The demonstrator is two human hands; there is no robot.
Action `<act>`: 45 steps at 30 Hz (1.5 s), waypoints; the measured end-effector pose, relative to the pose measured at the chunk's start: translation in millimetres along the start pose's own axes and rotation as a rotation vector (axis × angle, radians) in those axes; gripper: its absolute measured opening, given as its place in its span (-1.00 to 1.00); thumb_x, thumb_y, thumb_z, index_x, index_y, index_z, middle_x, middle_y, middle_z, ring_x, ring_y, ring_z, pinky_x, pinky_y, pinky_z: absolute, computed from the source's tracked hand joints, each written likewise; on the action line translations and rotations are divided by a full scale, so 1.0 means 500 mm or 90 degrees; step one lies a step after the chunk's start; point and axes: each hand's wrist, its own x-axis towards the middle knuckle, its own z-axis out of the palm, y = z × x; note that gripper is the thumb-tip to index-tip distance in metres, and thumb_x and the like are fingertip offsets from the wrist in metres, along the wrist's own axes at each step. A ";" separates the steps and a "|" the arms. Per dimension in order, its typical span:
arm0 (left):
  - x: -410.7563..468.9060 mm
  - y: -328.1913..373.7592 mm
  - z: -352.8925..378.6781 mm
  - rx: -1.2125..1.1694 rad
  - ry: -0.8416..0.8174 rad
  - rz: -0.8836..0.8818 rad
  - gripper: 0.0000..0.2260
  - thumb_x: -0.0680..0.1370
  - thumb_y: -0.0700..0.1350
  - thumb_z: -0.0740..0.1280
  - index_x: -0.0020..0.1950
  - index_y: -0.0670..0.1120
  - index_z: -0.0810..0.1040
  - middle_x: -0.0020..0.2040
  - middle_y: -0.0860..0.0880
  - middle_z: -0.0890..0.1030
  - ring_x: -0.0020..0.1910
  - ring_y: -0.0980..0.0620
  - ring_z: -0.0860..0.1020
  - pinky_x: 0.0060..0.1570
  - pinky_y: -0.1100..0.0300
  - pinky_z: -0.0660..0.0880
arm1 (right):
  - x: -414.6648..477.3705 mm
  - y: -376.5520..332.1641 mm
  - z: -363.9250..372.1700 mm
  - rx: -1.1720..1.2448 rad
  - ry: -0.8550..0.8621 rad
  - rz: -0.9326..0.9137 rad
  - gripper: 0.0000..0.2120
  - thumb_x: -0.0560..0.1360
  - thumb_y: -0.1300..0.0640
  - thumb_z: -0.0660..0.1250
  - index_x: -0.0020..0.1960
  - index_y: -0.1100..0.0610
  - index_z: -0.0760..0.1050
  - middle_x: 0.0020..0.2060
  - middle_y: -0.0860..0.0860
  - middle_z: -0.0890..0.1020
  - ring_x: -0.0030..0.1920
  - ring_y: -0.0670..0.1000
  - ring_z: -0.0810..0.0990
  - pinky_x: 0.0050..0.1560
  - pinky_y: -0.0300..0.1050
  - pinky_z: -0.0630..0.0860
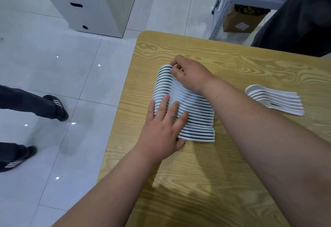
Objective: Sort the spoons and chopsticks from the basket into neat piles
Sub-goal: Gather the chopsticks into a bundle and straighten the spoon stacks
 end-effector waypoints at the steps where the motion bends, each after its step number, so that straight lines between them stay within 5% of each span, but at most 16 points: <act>1: -0.002 -0.002 0.000 -0.001 0.002 0.000 -0.35 0.43 0.25 0.33 0.46 0.01 0.42 0.50 -0.19 0.36 0.56 -0.33 0.14 0.44 -0.41 0.09 | -0.010 0.011 0.005 0.011 0.009 -0.008 -0.73 0.65 -0.05 0.21 0.31 -0.03 0.44 0.22 0.00 0.58 0.21 0.05 0.53 0.20 -0.03 0.44; 4: -0.008 -0.008 0.005 0.002 0.015 0.009 -0.36 0.45 0.27 0.35 0.46 0.02 0.44 0.50 -0.17 0.38 0.56 -0.31 0.17 0.44 -0.39 0.12 | -0.039 0.041 0.028 -0.041 0.043 -0.060 -0.62 0.67 0.02 0.19 0.47 -0.01 0.37 0.37 -0.02 0.53 0.36 0.07 0.45 0.38 -0.07 0.25; 9: -0.016 -0.014 0.012 0.019 0.018 0.016 -0.33 0.44 0.31 0.39 0.47 0.02 0.43 0.50 -0.16 0.38 0.55 -0.31 0.18 0.45 -0.37 0.12 | -0.049 0.039 0.045 -0.089 0.058 -0.092 -0.55 0.67 0.03 0.15 0.54 0.08 0.30 0.36 0.03 0.54 0.34 0.10 0.45 0.38 -0.15 0.17; 18: -0.017 -0.012 0.011 0.010 0.025 0.007 -0.37 0.47 0.31 0.33 0.46 0.02 0.45 0.50 -0.16 0.40 0.55 -0.31 0.19 0.43 -0.39 0.13 | -0.082 0.035 0.073 -0.154 0.091 -0.037 -0.38 0.60 -0.16 -0.02 0.51 0.16 0.36 0.30 0.08 0.58 0.29 0.23 0.45 0.32 0.13 0.38; 24: -0.014 -0.011 0.013 0.005 0.032 0.005 -0.37 0.45 0.30 0.34 0.44 0.02 0.47 0.49 -0.15 0.41 0.55 -0.30 0.20 0.43 -0.38 0.14 | -0.102 0.047 0.067 -0.264 0.076 0.024 -0.42 0.64 -0.18 0.01 0.61 -0.01 0.12 0.54 -0.05 0.33 0.55 0.10 0.21 0.52 0.23 0.08; 29: -0.016 -0.010 0.015 0.008 0.039 0.004 -0.37 0.45 0.30 0.35 0.44 0.02 0.48 0.48 -0.15 0.42 0.55 -0.30 0.21 0.42 -0.38 0.15 | -0.107 0.050 0.066 -0.235 0.069 0.011 -0.36 0.57 -0.15 -0.08 0.61 0.03 0.15 0.53 -0.01 0.35 0.56 0.13 0.20 0.51 0.18 0.16; 45: -0.011 -0.007 0.012 0.020 0.035 -0.009 -0.37 0.45 0.30 0.33 0.44 0.02 0.48 0.48 -0.17 0.42 0.54 -0.31 0.23 0.41 -0.40 0.13 | -0.099 0.057 0.063 -0.206 0.075 -0.037 -0.45 0.66 -0.07 0.09 0.60 0.10 0.18 0.51 0.05 0.37 0.55 0.12 0.22 0.54 0.07 0.07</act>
